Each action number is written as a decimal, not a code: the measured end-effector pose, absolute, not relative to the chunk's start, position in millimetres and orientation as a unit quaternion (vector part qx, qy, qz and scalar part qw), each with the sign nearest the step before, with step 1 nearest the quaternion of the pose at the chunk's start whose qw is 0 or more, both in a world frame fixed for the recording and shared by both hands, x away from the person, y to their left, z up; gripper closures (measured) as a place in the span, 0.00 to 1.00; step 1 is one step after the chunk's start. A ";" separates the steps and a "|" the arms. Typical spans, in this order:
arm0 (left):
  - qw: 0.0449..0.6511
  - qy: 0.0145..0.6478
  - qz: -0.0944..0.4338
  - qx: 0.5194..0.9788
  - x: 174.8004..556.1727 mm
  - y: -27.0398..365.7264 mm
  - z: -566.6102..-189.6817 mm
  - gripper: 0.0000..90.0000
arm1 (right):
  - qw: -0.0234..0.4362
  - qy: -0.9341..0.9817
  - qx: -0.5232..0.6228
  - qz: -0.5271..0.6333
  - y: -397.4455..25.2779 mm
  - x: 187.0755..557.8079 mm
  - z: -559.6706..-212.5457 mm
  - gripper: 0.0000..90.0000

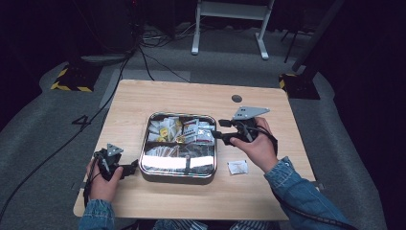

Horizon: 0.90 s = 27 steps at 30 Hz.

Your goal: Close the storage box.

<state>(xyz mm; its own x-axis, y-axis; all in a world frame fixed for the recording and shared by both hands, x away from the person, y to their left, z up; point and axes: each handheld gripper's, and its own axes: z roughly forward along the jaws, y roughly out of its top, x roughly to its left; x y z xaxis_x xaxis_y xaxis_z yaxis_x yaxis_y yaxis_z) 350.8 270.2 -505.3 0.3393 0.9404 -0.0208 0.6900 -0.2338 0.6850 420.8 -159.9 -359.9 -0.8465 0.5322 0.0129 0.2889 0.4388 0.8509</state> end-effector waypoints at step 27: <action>0.310 0.530 0.200 0.764 349.2 274.9 -505.5 0.14 | 0.152 0.805 0.313 0.480 -283.2 405.9 -381.5 0.44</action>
